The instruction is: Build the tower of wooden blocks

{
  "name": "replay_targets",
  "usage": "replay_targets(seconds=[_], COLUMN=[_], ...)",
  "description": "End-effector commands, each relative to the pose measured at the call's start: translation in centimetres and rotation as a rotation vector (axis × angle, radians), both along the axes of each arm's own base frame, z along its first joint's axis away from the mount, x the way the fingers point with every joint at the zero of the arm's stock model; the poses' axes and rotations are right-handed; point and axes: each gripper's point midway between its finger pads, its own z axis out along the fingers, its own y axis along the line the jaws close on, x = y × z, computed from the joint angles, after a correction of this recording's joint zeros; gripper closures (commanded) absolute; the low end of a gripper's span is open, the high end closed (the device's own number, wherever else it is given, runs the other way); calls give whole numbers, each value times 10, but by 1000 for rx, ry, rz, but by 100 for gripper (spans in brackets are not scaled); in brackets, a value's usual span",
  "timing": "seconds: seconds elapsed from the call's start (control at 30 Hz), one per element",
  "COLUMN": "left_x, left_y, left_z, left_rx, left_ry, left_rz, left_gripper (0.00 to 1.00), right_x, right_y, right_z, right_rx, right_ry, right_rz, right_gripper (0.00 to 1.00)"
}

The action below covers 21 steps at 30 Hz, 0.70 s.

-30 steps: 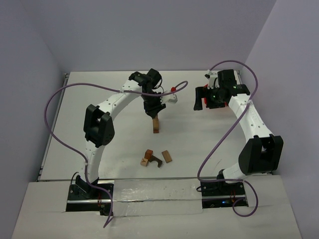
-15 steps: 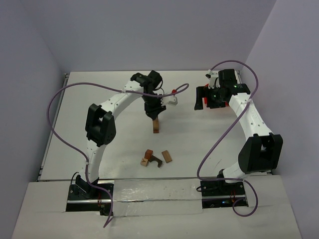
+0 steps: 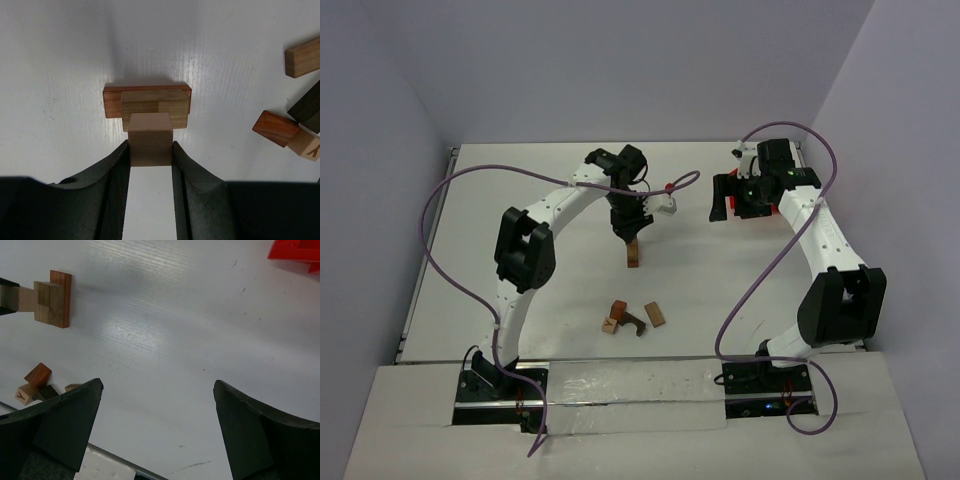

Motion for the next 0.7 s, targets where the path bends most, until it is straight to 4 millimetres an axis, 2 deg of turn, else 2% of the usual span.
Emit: replay_targets(seconds=[0.0,0.67], left_x=[-1,4], left_y=[-5,-6], left_z=[0,-5], left_rx=[-12,-2], left_ry=[2,-5], left_rz=[-25,-12], left_gripper=[65,57], right_x=[9,9], right_y=[1,1], right_z=[15,13], right_rx=[13,18], right_ry=[-40,-33], right_rz=[6,12], right_gripper=[0,0])
